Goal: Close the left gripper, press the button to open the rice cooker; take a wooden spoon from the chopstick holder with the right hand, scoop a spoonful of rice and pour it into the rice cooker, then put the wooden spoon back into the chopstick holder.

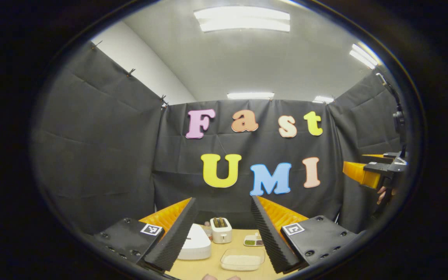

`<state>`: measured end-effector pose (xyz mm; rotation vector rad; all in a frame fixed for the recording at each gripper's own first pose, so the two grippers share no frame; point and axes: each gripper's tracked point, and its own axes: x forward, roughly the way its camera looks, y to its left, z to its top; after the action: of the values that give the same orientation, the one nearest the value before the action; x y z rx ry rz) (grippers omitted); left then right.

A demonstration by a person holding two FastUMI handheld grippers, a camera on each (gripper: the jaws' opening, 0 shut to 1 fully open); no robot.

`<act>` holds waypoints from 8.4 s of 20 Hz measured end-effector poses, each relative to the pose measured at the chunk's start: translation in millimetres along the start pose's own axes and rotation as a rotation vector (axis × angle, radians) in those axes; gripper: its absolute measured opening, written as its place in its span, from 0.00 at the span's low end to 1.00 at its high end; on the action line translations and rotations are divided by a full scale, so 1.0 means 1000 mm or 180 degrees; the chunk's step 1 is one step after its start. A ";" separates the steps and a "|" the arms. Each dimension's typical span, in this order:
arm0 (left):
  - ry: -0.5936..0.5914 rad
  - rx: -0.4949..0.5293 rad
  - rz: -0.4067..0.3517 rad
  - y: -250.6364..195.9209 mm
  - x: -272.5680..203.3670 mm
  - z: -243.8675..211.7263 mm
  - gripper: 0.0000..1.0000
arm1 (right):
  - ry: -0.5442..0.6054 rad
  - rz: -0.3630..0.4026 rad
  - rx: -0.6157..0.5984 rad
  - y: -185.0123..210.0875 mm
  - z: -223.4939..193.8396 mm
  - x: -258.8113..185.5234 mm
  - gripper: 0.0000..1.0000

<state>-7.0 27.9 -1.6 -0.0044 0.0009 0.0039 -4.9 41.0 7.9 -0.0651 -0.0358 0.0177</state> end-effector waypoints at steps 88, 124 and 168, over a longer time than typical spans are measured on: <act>0.1041 0.0155 0.0923 0.232 0.252 -0.319 0.10 | 0.0891 -0.0764 -0.0124 0.044 -0.120 0.115 0.95; 0.0983 0.0386 0.0606 -0.006 0.064 -0.167 0.97 | 0.1920 0.0100 0.1442 -0.049 -0.543 0.199 0.56; 0.0974 0.0027 0.1047 0.150 0.034 -0.162 0.96 | 0.2650 0.1875 0.0394 0.254 -0.507 0.156 0.18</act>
<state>26.6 177.5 -164.1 0.0037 0.3076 0.3321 165.7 264.4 -509.2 0.0464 0.8178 0.5787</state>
